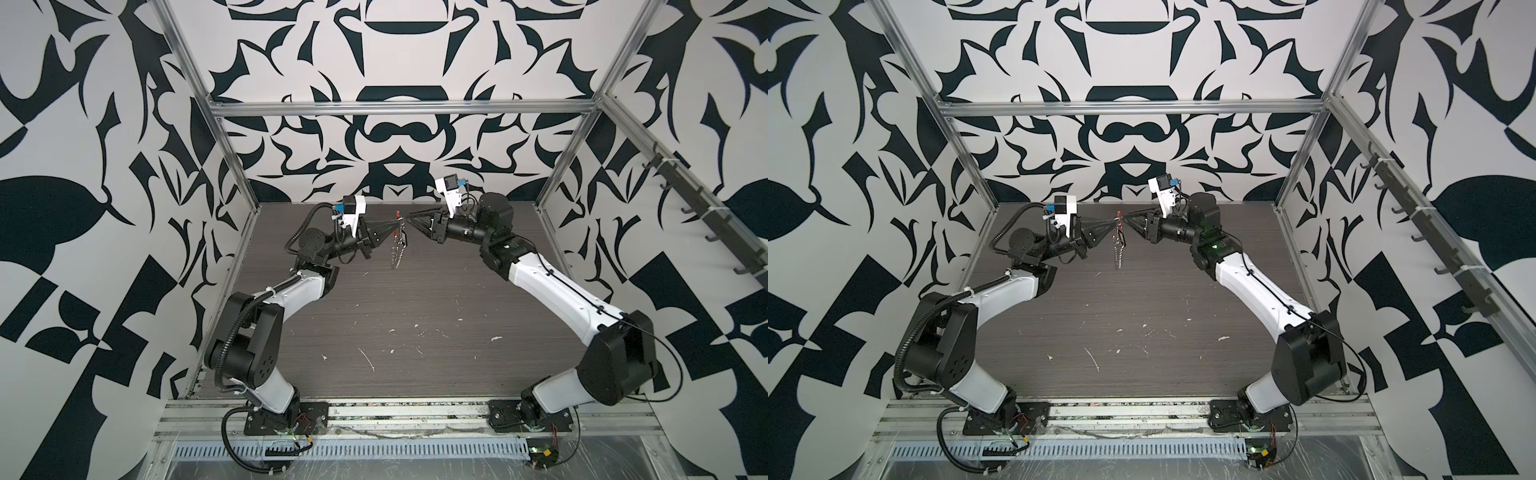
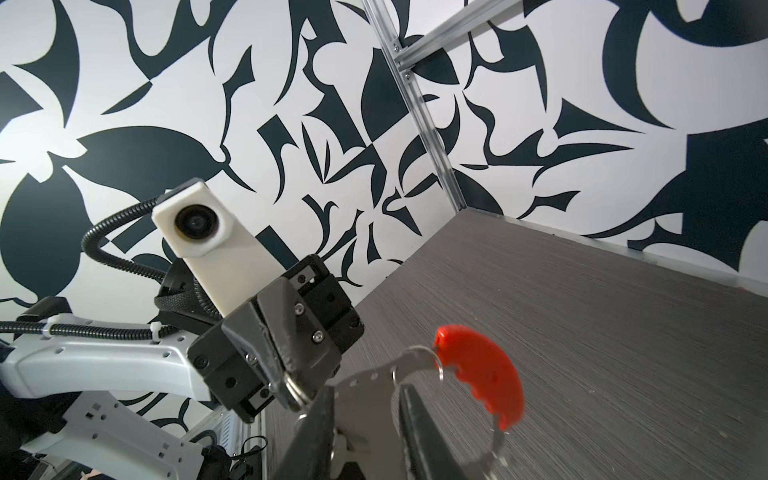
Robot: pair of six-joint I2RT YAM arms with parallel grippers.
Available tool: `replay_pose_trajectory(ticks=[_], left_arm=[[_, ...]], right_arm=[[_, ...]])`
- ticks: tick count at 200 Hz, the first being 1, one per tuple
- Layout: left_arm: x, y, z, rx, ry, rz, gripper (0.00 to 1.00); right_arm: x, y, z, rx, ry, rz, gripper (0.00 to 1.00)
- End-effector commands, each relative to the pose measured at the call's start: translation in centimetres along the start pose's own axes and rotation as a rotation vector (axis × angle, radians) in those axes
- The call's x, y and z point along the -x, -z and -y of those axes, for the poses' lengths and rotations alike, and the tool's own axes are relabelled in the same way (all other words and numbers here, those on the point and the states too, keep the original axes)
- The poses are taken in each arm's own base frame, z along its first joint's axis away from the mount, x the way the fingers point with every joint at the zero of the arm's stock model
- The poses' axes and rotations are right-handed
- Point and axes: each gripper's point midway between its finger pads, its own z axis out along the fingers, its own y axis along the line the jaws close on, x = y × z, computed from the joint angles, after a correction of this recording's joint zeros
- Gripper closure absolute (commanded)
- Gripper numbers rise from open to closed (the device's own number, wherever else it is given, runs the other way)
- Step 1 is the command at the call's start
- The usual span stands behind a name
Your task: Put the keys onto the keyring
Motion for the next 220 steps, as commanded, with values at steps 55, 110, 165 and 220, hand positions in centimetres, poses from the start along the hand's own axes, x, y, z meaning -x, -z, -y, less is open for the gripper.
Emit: replay_pose_trajectory(ticks=[55, 110, 165, 220], left_arm=[[1.8, -0.6, -0.2, -0.02, -0.006, 0.035, 1.0], [2.2, -0.2, -0.9, 0.0, 0.035, 0.043, 1.0], [2.3, -0.3, -1.2, 0.003, 0.061, 0.049, 1.0], [2.6, -0.4, -1.1, -0.005, 0.07, 0.05, 1.0]], right_arm=[[1.4, 0.5, -2.7, 0.128, 0.056, 0.068, 0.7], [2.0, 1.9, -1.4, 0.064, 0.045, 0.108, 0.69], [2.6, 1.6, -3.3, 0.204, 0.028, 0.13, 0.67], [2.3, 0.9, -3.1, 0.22, 0.018, 0.119, 0.67]])
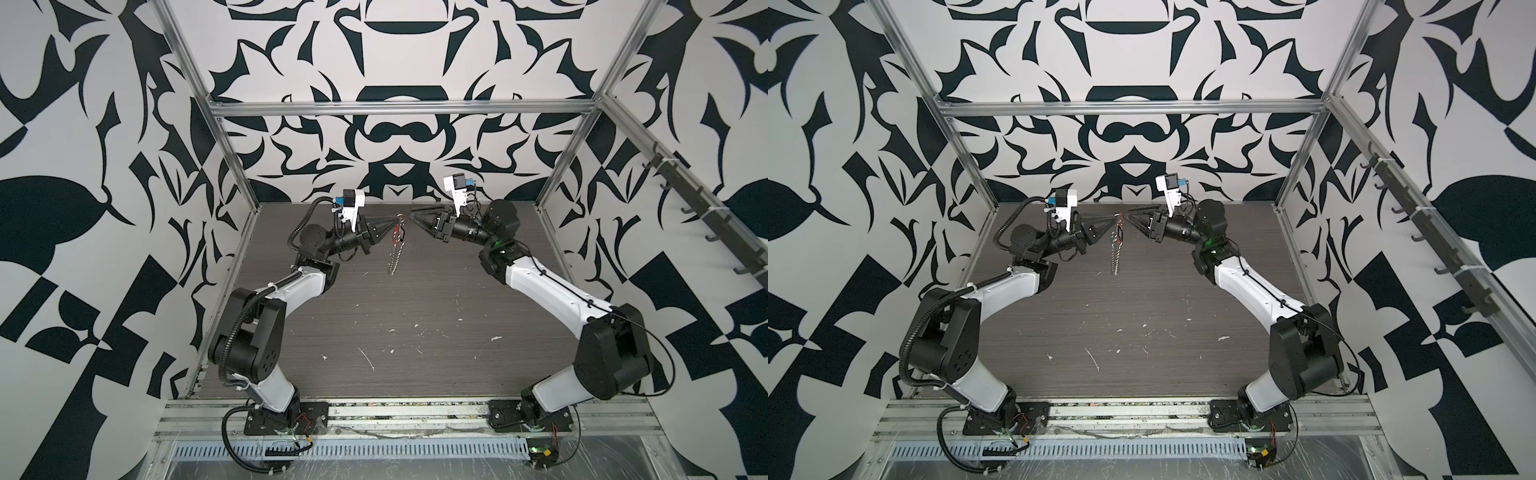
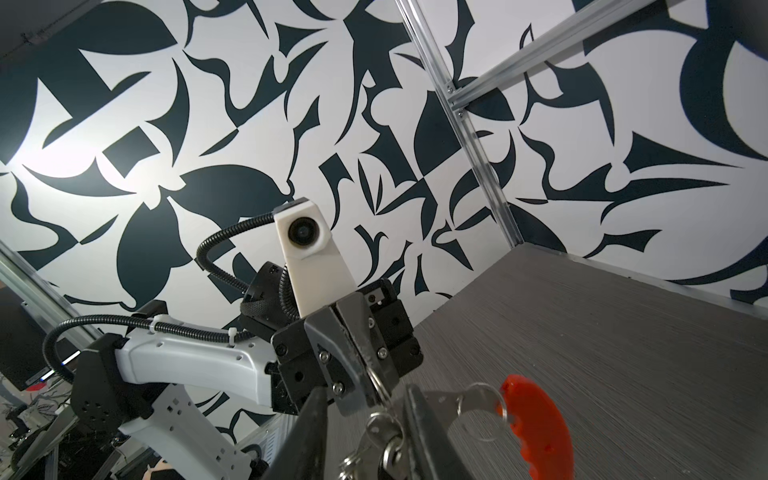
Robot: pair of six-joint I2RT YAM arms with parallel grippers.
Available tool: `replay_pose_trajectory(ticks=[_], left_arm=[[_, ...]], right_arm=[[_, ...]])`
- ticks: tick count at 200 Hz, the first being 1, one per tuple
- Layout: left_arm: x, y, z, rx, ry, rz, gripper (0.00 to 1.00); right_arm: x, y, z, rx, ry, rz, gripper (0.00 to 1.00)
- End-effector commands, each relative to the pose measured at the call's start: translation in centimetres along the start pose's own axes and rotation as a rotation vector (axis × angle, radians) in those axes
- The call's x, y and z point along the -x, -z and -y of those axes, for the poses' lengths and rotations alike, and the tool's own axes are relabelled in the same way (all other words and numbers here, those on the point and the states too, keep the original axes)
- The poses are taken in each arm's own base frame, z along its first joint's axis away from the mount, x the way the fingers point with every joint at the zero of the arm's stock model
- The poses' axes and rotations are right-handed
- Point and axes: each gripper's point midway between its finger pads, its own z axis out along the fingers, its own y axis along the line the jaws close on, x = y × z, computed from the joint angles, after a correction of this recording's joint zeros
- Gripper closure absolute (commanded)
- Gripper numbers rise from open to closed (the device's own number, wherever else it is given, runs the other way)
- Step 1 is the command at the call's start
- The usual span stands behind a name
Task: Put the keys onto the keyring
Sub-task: 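Raise and rotate both grippers, lifting the plate edge-up between them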
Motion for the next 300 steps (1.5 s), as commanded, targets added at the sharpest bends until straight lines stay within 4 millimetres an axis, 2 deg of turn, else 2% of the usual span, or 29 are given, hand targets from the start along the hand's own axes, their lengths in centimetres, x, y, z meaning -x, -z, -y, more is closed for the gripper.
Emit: replay_pose_trajectory(ticks=[1, 57, 112, 150, 177, 217, 273, 283, 300], left_arm=[[2.3, -0.5, 0.8, -0.03, -0.055, 0.049, 1.0], [2.5, -0.6, 0.7, -0.032, -0.051, 0.05, 1.0], [2.3, -0.7, 0.7, -0.039, -0.044, 0.043, 1.0], [2.3, -0.7, 0.7, -0.044, -0.04, 0.039, 1.0], [2.0, -0.7, 0.6, -0.045, -0.029, 0.034, 1.0], [1.7, -0.7, 0.4, -0.048, -0.017, 0.025, 1.0], [0.4, -0.5, -0.1, -0.036, -0.007, -0.033, 1.0], [0.2, -0.4, -0.2, -0.026, -0.008, -0.045, 0.92], [0.0, 0.1, -0.6, 0.005, -0.018, -0.067, 0.87]], right_arm=[[1.2, -0.3, -1.7, 0.057, 0.045, 0.024, 0.67], [0.7, -1.1, -1.8, 0.072, 0.039, 0.008, 0.67], [1.0, -1.0, -2.1, 0.073, 0.052, 0.016, 0.75], [1.1, -1.2, -2.1, 0.079, 0.051, 0.016, 0.77], [1.1, -1.2, -2.1, 0.08, 0.052, 0.015, 0.82], [1.0, -1.3, -2.1, 0.086, 0.054, 0.006, 1.0], [0.2, -1.2, -1.2, 0.005, 0.102, -0.06, 1.0], [0.1, -1.0, -0.8, -0.028, 0.124, -0.073, 1.0], [-0.1, -0.8, -0.3, -0.079, 0.157, -0.103, 1.0]])
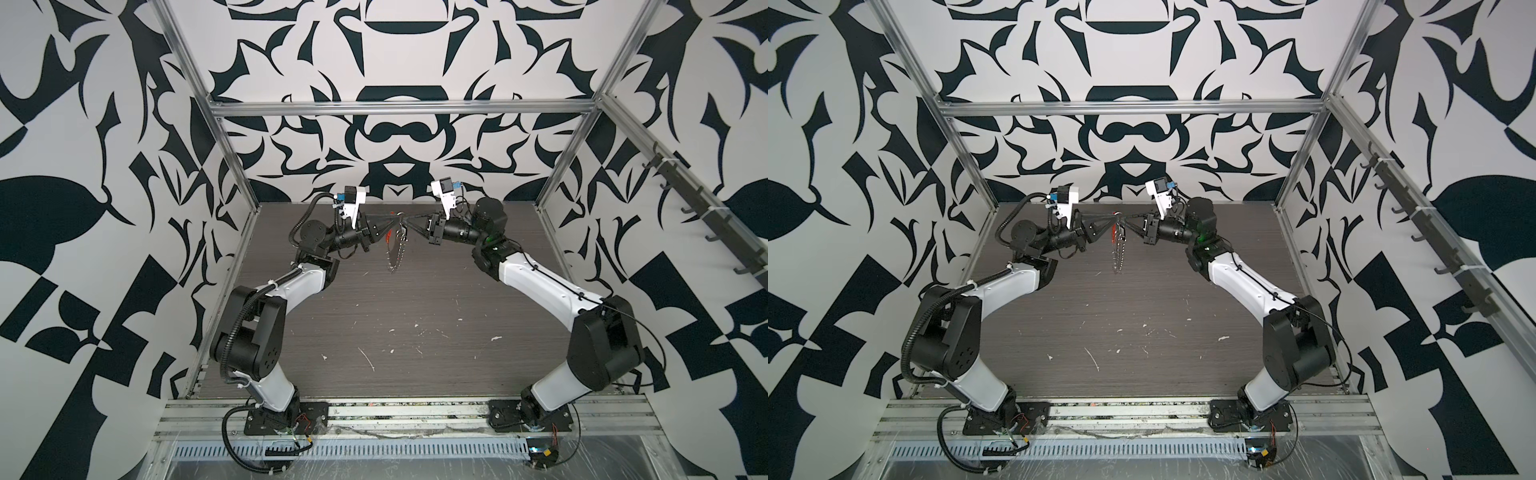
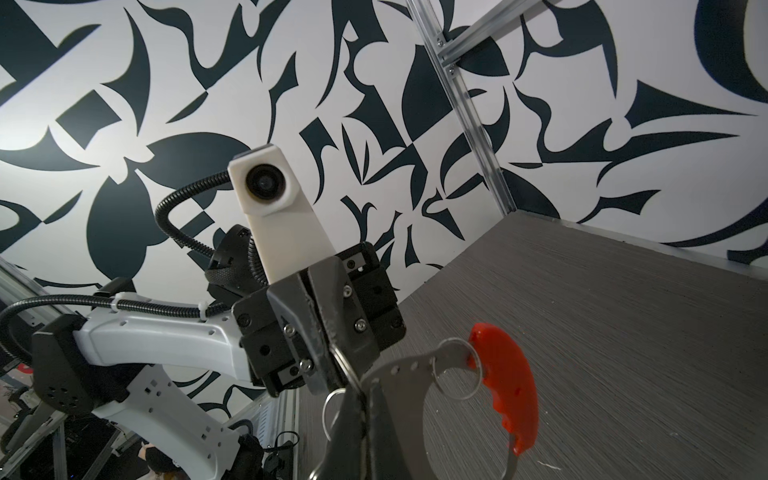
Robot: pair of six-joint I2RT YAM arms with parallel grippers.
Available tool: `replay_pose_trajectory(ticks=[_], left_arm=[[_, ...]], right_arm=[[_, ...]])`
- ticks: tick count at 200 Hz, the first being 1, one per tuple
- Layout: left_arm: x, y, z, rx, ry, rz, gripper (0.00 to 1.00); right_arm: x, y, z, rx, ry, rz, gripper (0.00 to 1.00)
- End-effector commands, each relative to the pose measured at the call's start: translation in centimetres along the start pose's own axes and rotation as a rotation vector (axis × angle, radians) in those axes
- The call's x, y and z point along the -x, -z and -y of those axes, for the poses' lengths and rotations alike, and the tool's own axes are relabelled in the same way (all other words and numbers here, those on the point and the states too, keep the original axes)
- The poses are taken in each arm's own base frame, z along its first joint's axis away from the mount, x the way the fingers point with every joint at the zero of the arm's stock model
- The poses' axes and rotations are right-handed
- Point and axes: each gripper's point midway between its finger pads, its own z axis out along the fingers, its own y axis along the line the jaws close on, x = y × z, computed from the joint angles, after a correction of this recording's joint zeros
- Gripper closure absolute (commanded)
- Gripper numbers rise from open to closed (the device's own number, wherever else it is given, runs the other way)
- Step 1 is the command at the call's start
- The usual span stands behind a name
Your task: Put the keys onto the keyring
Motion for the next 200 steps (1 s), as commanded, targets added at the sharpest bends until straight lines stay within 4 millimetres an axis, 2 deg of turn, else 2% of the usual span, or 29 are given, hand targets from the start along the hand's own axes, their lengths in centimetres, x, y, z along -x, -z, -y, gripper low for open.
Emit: replay_pose_trajectory(ticks=[1, 33, 64, 100, 130, 200], left_arm=[[0.6, 0.3, 0.1, 0.013, -0.056, -0.023, 0.87], [-0.1, 1.6, -0.7, 0.106, -0.095, -0.113, 0.76], [-2.1, 2.9, -1.0, 0.212, -0.215, -0.35, 0.75], [-3.3, 3.4, -0.8, 0.181, -0.262, -0.518, 0.75], [-3.3, 2.7, -0.4, 0.106, -0.229, -0.549, 0.73], [-3.9, 2.3, -0.5, 0.039, -0.193, -0.581, 0.71]], right_arm=[[2.2, 0.8, -2.2, -0.036, 0.155, 0.003, 1.0], [1.8, 1.1, -1.2, -0.114, 0.217, -0.052, 1.0], [1.4, 1.3, -0.7, -0.16, 0.269, -0.101, 1.0], [0.8, 0.9, -0.8, -0.184, 0.334, -0.145, 1.0], [-0.1, 0.3, -1.0, -0.207, 0.394, -0.184, 1.0], [-0.3, 0.2, -1.8, -0.19, 0.439, -0.181, 1.0]])
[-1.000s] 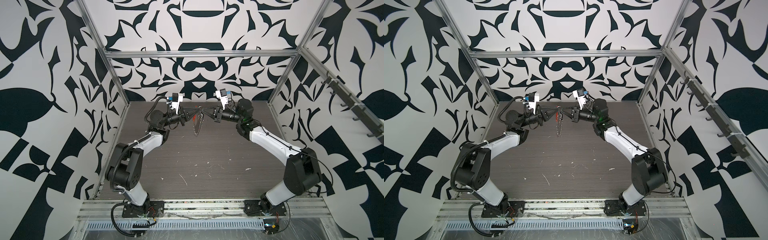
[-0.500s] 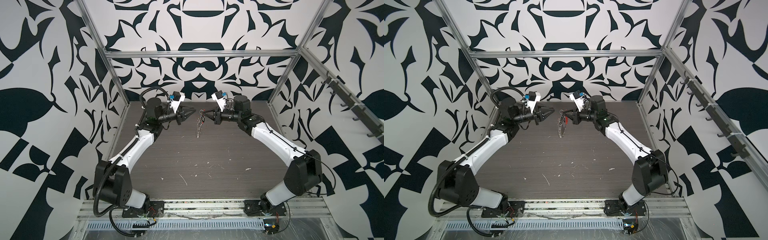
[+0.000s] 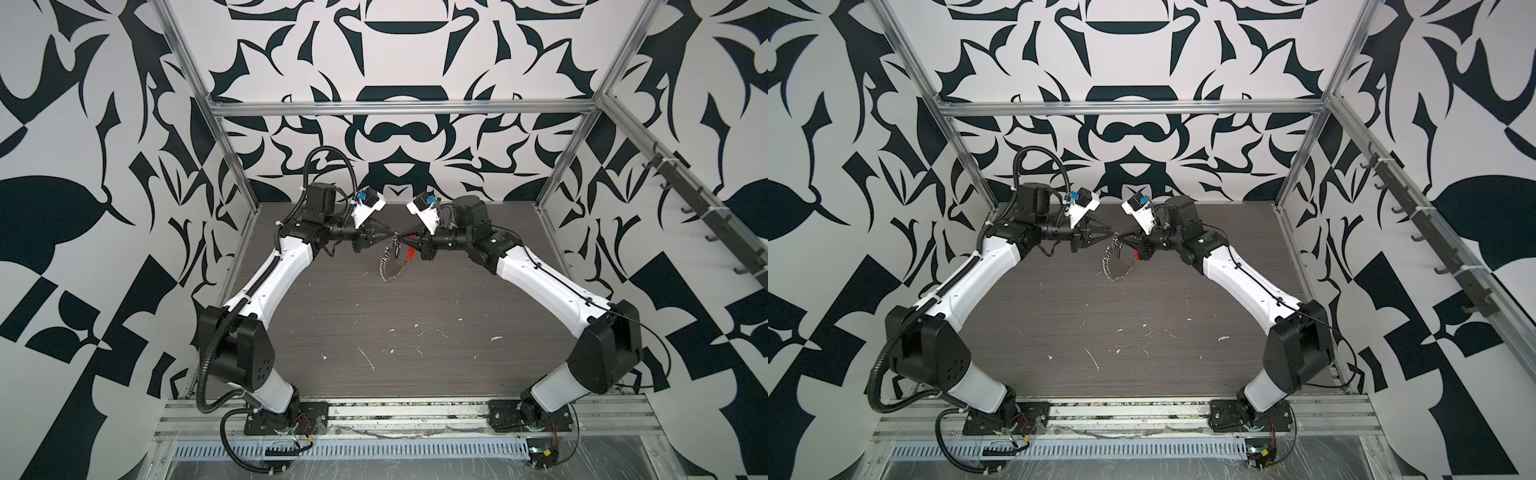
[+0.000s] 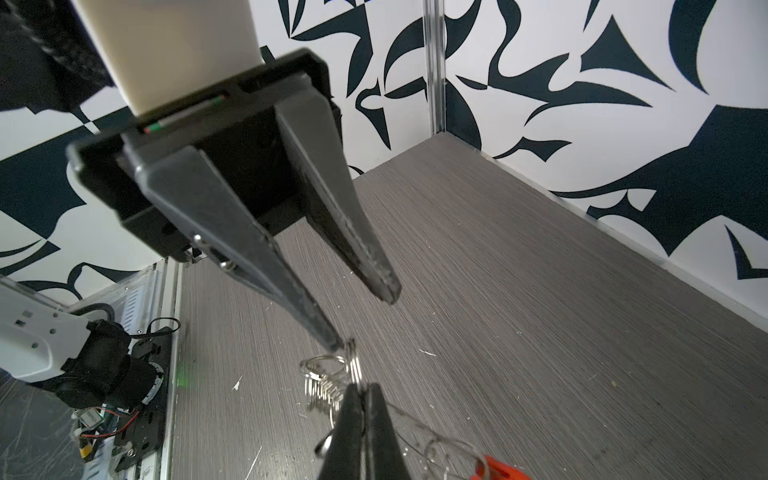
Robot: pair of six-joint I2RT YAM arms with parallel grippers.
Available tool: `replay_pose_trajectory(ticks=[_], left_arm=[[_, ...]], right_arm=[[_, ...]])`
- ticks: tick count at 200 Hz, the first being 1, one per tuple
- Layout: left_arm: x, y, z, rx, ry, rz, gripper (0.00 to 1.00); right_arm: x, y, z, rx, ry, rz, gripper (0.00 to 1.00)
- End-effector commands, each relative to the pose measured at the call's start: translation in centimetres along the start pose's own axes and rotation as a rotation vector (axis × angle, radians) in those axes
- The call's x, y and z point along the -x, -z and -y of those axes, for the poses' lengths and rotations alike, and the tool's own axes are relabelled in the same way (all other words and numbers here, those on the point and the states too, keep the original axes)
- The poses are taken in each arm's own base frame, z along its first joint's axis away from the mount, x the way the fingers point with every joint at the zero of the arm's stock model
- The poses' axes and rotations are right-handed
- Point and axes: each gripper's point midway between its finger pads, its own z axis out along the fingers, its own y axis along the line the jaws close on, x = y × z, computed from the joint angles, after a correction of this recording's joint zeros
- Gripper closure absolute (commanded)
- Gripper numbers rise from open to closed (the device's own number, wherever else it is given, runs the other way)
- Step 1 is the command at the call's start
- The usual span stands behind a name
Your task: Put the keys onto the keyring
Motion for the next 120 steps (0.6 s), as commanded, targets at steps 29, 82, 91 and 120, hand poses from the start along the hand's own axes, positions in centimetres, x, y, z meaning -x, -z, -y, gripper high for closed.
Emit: replay_pose_trajectory(ticks=[29, 82, 91, 120], left_arm=[[0.33, 0.15, 1.34, -0.068, -0.005, -0.008, 0.71], [0.45, 0.12, 1.32, -0.073, -0.007, -0.003, 0.7], [0.57, 0.16, 1.37, -0.075, -0.009, -0.001, 0.7], [1.11, 0.32, 1.52, -0.076, -0.023, 0.011, 0.7]], right_arm=[[4.77, 2.56, -2.02, -0.004, 0.124, 0.122, 1.0], [4.69, 2.22, -2.69, 0.025, 0.126, 0.12, 1.0], [4.59, 2.14, -2.72, 0.028, 0.125, 0.117, 1.0], [4.43, 2.08, -2.8, 0.031, 0.122, 0.113, 1.0]])
